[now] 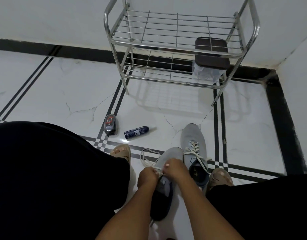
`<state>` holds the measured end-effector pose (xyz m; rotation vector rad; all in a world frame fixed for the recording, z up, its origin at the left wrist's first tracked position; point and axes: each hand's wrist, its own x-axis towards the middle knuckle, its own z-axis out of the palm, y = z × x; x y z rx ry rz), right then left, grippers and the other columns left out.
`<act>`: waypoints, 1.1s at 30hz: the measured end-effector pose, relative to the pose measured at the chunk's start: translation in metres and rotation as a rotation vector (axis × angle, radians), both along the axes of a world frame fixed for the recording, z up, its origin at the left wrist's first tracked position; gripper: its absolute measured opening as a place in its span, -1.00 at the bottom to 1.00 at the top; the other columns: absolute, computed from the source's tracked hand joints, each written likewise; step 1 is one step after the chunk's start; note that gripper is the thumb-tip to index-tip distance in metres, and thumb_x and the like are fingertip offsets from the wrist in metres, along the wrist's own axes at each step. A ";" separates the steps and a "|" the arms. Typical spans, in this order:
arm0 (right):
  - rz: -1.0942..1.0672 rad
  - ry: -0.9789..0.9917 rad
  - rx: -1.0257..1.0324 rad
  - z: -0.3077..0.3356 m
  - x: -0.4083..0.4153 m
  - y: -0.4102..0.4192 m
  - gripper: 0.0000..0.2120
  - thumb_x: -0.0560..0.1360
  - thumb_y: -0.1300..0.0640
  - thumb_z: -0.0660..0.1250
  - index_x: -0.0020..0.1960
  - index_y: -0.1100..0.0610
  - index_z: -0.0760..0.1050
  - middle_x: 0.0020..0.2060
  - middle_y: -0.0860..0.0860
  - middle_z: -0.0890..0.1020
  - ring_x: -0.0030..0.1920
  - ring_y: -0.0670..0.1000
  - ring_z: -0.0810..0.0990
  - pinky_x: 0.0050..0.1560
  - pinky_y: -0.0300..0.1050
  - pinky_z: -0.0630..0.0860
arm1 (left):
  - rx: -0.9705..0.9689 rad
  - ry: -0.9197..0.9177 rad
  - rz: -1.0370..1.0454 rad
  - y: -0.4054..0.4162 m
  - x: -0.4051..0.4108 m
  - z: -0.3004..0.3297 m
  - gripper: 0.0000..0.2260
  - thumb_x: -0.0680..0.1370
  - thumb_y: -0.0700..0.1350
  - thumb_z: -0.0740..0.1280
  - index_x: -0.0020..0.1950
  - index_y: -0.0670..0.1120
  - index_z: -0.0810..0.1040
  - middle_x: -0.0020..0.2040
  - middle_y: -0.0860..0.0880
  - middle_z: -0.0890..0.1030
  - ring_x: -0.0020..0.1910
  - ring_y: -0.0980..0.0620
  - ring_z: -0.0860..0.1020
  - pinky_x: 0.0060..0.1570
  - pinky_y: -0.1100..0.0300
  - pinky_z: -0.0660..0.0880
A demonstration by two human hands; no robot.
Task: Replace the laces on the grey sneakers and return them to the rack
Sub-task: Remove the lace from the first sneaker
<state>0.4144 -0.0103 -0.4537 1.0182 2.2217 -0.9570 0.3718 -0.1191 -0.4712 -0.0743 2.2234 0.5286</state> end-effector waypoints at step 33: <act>-0.427 0.282 0.241 0.016 0.007 0.019 -0.64 0.55 0.10 0.23 0.32 0.15 0.41 0.28 0.12 0.45 0.25 0.18 0.47 0.12 -0.01 0.47 | 0.049 0.201 -0.137 0.002 0.005 0.010 -0.81 0.54 -0.05 0.21 0.14 -0.01 0.47 0.16 -0.05 0.50 0.11 -0.08 0.52 -0.04 0.13 0.43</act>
